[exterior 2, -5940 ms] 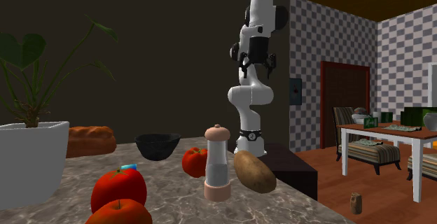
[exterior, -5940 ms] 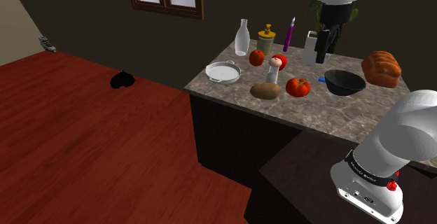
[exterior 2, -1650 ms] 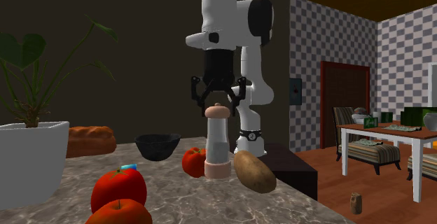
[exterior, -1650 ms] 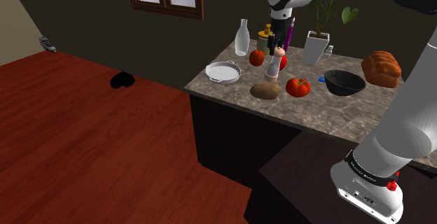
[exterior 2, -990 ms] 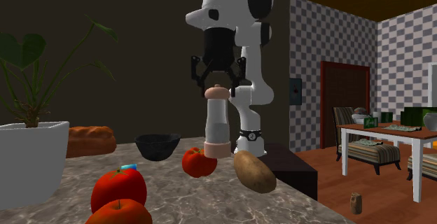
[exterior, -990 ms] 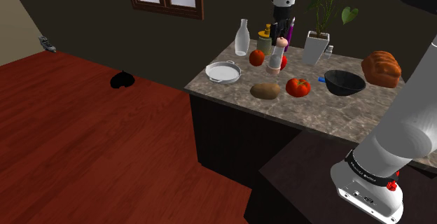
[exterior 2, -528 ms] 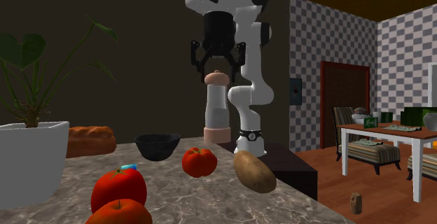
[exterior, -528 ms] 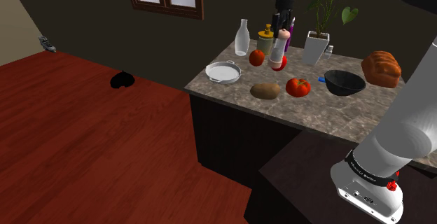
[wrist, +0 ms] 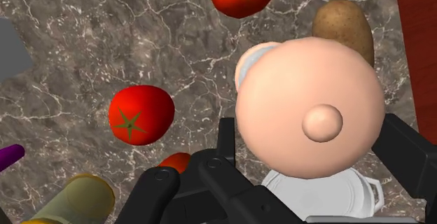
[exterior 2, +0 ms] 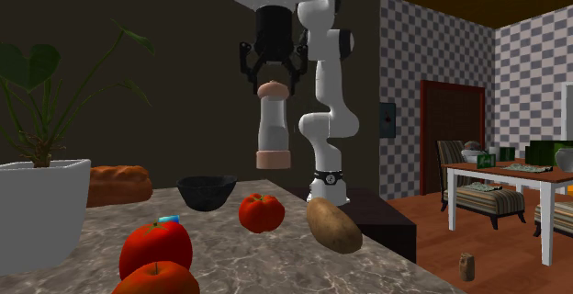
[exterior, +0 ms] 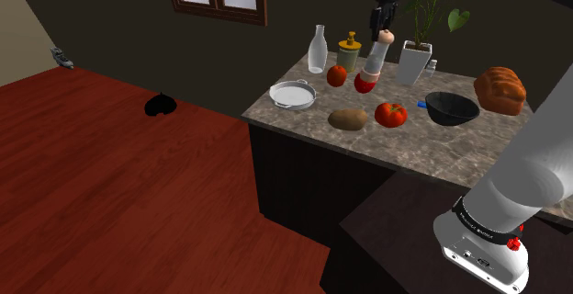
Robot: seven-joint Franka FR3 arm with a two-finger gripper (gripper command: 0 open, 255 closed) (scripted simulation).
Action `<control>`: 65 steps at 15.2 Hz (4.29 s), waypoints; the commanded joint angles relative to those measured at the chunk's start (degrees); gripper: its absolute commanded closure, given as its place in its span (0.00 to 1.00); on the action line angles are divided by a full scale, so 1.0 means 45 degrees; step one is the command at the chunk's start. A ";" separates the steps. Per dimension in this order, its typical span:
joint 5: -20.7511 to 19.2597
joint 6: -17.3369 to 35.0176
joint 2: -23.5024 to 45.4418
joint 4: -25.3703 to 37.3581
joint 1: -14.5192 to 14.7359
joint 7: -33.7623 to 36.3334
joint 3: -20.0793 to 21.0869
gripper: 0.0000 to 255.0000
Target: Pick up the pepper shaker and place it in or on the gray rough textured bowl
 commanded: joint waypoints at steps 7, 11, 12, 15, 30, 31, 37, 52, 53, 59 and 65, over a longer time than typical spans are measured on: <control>-0.0576 -0.0118 -0.1641 -0.1375 -0.0954 -0.1839 -0.0945 1.00; -0.0868 -0.0290 -0.2197 -0.1661 -0.1457 -0.2854 -0.1491 1.00; -0.0938 -0.0338 -0.2307 -0.1695 -0.1582 -0.3119 -0.1636 1.00; -0.1134 -0.0492 -0.2559 -0.1707 -0.1960 -0.3940 -0.2091 1.00; -0.1547 -0.0202 -0.2624 -0.1733 -0.3303 -0.7041 -0.3915 1.00; -0.1562 -0.0030 -0.2649 -0.1928 -0.3307 -0.7018 -0.3917 1.00; -0.1624 0.0996 -0.2724 -0.3024 -0.3334 -0.6911 -0.3948 1.00; -0.1584 0.3487 -0.2417 -0.5244 -0.3409 -0.6828 -0.4118 1.00; -0.1585 0.3487 -0.2419 -0.5245 -0.3409 -0.6828 -0.4117 1.00; -0.1584 0.3487 -0.2417 -0.5244 -0.3409 -0.6828 -0.4118 1.00; -0.1584 0.3488 -0.2417 -0.5244 -0.3409 -0.6828 -0.4117 0.00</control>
